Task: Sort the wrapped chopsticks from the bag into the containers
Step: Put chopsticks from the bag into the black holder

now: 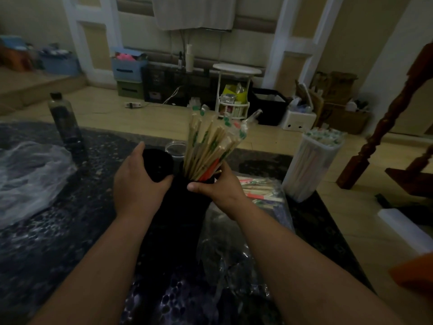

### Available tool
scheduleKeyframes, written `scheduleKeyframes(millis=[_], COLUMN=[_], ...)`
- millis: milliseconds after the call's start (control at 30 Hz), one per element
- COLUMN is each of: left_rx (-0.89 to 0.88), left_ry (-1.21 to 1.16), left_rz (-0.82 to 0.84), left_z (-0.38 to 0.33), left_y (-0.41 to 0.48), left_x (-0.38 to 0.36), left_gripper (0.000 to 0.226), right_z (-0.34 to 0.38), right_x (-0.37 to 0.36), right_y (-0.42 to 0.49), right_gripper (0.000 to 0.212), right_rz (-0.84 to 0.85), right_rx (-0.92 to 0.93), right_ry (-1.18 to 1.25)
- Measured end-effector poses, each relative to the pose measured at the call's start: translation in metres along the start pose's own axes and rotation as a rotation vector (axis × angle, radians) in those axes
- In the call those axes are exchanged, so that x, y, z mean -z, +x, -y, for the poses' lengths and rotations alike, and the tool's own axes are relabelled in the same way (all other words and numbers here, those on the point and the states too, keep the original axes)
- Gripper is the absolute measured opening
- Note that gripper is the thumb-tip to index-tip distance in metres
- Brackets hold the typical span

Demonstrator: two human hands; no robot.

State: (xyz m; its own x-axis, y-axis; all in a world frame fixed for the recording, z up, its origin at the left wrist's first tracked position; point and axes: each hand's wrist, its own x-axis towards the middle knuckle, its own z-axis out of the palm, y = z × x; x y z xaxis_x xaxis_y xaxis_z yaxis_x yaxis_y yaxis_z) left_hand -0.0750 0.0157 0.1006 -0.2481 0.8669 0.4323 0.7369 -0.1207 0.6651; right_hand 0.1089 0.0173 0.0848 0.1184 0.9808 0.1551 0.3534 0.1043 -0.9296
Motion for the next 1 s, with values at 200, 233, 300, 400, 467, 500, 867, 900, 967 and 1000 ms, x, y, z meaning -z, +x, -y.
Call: scheduleKeyframes(millis=[200,233,300,400,467,500,867,900,967,1000], left_rx=[-0.016,-0.025,-0.037,-0.058,-0.083,-0.096,0.023,0.046,0.070,0.063], left_ry=[-0.010,-0.019,-0.024,-0.036,-0.047,-0.056,-0.278,-0.298,-0.332,-0.337], left_rz=[0.035,0.046,0.062,0.091,0.122,0.132,0.126,0.144,0.191,0.212], left_z=[-0.022,-0.025,-0.031,-0.041,-0.047,-0.049,-0.063,-0.065,-0.071,-0.074], left_y=[0.021,0.024,0.030,0.036,0.041,0.044,0.061,0.063,0.069,0.072], left_x=[-0.012,-0.015,-0.022,-0.034,-0.042,-0.047,-0.088,-0.092,-0.102,-0.108], left_gripper=[0.102,0.102,0.104,0.105,0.104,0.103,0.096,0.095,0.094,0.094], right_z=[0.004,0.005,0.007,0.005,0.001,0.000,-0.009,-0.012,-0.015,-0.017], right_x=[0.015,0.019,0.025,0.035,0.041,0.044,0.073,0.076,0.082,0.085], right_y=[0.019,0.023,0.031,0.040,0.048,0.051,0.086,0.090,0.098,0.103], right_gripper=[0.056,0.056,0.055,0.050,0.049,0.051,0.051,0.052,0.052,0.051], right_rz=[-0.054,-0.067,-0.096,-0.140,-0.193,-0.214,-0.314,-0.331,-0.350,-0.354], right_rx=[-0.005,-0.009,-0.014,-0.020,-0.031,-0.035,0.033,0.032,0.024,0.021], right_ry=[-0.030,-0.034,-0.038,-0.029,-0.011,-0.009,-0.062,-0.069,-0.084,-0.083])
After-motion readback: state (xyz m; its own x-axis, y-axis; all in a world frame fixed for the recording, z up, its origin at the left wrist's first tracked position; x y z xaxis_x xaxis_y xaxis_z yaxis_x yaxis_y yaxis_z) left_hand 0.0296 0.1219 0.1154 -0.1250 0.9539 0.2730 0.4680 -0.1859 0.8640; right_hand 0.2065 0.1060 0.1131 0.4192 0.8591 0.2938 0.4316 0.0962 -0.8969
